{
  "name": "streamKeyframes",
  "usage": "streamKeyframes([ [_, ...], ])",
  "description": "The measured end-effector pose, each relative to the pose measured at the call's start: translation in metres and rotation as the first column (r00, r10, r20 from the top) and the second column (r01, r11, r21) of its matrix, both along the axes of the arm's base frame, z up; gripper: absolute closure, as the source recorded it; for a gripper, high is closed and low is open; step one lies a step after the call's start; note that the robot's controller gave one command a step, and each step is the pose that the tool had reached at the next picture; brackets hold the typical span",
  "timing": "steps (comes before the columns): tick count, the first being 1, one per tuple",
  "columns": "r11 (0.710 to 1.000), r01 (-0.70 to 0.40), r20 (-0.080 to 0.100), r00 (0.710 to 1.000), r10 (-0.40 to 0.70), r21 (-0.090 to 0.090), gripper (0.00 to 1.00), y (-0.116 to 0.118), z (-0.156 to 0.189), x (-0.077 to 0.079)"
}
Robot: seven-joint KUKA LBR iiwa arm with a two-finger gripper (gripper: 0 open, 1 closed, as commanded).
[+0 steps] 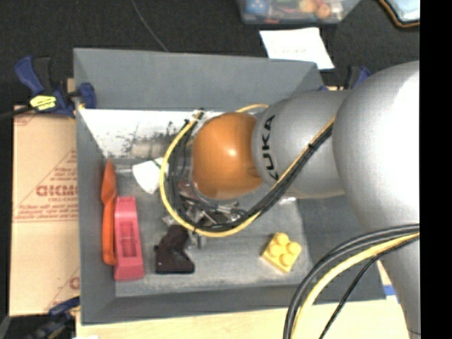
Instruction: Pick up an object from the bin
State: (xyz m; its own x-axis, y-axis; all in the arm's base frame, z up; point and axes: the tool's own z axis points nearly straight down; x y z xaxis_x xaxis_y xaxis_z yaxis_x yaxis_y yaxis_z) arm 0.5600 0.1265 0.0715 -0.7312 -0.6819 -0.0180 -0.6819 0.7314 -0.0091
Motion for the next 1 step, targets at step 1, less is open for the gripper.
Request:
streamKeyframes([
  [1, 1.0, 0.0, -0.009, 1.0, 0.0, -0.001, 1.0, -0.0006, 0.0139, -0.0028],
])
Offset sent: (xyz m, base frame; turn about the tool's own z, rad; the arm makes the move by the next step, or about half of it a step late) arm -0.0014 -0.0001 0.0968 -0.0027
